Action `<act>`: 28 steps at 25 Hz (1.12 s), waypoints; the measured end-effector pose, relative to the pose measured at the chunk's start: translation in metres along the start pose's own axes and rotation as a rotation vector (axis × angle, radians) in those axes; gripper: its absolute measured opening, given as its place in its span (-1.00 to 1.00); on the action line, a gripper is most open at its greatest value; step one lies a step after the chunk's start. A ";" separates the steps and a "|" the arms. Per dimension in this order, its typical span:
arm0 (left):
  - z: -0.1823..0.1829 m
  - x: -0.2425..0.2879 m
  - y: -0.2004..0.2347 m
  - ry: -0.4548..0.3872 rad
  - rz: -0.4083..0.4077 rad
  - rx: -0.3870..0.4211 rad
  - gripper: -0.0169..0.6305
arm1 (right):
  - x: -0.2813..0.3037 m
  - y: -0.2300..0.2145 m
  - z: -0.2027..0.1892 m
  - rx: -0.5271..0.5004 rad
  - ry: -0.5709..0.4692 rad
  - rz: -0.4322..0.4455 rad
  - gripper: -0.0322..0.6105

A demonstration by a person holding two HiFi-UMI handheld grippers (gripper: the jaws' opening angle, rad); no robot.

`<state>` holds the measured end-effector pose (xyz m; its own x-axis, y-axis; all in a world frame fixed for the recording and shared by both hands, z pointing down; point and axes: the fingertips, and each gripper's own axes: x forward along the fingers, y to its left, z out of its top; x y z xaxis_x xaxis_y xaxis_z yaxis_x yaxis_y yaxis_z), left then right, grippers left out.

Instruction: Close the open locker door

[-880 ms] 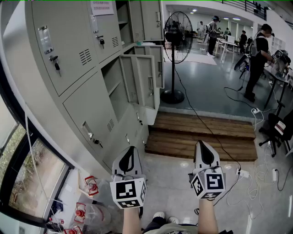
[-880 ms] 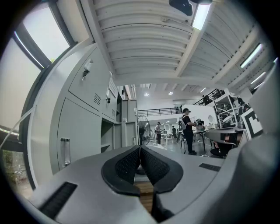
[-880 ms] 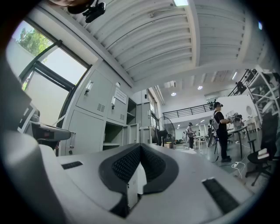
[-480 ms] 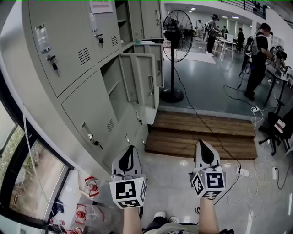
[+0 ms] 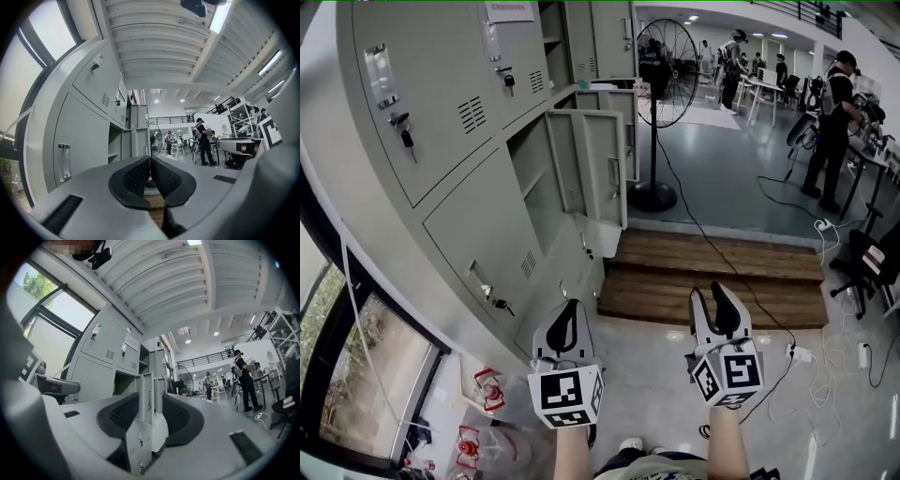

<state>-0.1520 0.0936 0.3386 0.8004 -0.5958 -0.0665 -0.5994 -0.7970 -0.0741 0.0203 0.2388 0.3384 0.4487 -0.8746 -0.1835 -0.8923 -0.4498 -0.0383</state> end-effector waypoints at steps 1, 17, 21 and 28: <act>-0.001 0.002 0.003 0.000 -0.002 0.000 -0.92 | 0.003 0.004 -0.002 0.002 0.003 0.011 -0.34; -0.029 0.042 0.035 0.035 -0.018 -0.014 -0.92 | 0.052 0.021 -0.036 -0.004 0.051 0.011 -0.33; -0.036 0.065 0.042 0.047 0.001 -0.016 -0.92 | 0.078 0.016 -0.048 0.006 0.063 0.031 -0.33; -0.048 0.120 0.048 0.064 0.051 -0.018 -0.92 | 0.137 -0.007 -0.063 0.017 0.071 0.077 -0.33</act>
<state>-0.0841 -0.0212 0.3743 0.7683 -0.6401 -0.0055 -0.6394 -0.7670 -0.0546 0.0913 0.1109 0.3758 0.3806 -0.9173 -0.1168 -0.9247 -0.3781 -0.0440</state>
